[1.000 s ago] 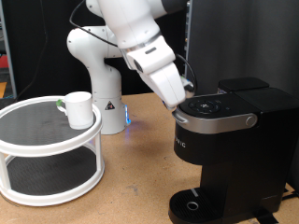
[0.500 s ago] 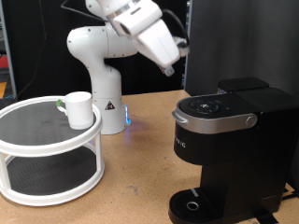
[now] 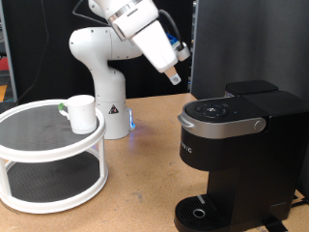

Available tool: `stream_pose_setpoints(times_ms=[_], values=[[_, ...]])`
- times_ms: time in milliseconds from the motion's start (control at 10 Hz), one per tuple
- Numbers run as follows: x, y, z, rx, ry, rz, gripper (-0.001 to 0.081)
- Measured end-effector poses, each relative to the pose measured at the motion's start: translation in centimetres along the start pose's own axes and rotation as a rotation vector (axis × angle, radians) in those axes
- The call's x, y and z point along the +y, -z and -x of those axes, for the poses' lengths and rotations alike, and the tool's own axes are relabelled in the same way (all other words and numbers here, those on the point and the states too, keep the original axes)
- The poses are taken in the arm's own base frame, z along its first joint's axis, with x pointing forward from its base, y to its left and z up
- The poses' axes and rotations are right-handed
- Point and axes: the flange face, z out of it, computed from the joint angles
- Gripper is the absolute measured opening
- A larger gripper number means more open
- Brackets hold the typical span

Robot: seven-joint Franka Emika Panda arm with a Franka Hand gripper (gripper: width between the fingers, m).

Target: Make a cup of coffee with the keurig machine

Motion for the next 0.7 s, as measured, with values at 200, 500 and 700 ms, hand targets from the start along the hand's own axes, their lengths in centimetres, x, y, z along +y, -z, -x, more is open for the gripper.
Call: stream_pose_setpoints(times_ms=[200, 500, 700], values=[[0.1, 0.0, 0.7, 0.055, -0.157, 0.024, 0.0004], [0.1, 1.2, 1.7, 0.041, -0.199, -0.028, 0.0004], [0.3, 0.9, 2.1, 0.060, -0.213, -0.014, 0.0004]])
